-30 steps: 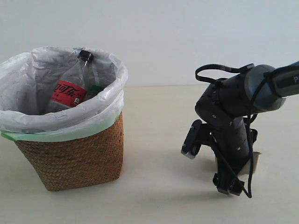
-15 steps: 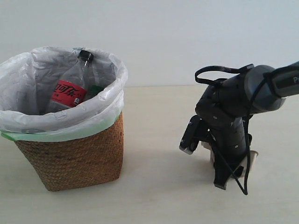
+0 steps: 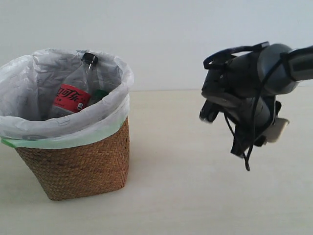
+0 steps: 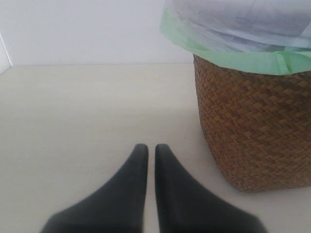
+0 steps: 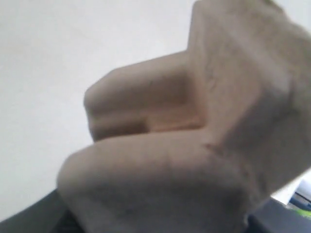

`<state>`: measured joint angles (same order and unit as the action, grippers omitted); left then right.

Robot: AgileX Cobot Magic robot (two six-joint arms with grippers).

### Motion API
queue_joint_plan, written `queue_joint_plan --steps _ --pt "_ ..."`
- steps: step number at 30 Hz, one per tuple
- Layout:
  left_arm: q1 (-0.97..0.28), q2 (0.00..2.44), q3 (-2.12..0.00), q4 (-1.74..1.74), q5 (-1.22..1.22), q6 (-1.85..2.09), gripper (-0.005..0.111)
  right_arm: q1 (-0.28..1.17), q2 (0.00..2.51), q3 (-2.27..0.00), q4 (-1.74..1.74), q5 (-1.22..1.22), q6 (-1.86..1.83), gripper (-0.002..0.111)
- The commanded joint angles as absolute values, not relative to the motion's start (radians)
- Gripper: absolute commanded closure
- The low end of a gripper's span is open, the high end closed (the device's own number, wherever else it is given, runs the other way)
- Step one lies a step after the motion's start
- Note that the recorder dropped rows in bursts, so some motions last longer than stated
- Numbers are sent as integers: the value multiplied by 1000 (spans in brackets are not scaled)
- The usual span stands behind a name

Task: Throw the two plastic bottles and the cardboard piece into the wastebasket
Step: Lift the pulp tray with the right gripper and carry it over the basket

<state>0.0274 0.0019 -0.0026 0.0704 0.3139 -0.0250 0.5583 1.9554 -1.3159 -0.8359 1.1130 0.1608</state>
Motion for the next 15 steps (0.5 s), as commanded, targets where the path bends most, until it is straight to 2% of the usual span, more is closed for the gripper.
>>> queue_joint_plan --steps 1,10,15 --pt "22 0 0 64 306 -25 102 555 1880 -1409 -926 1195 266 108" --pt "22 0 0 64 306 -25 102 555 1791 -1653 -928 1221 357 108" --pt "22 0 0 64 306 -25 102 555 1777 -1709 -920 1221 360 108"
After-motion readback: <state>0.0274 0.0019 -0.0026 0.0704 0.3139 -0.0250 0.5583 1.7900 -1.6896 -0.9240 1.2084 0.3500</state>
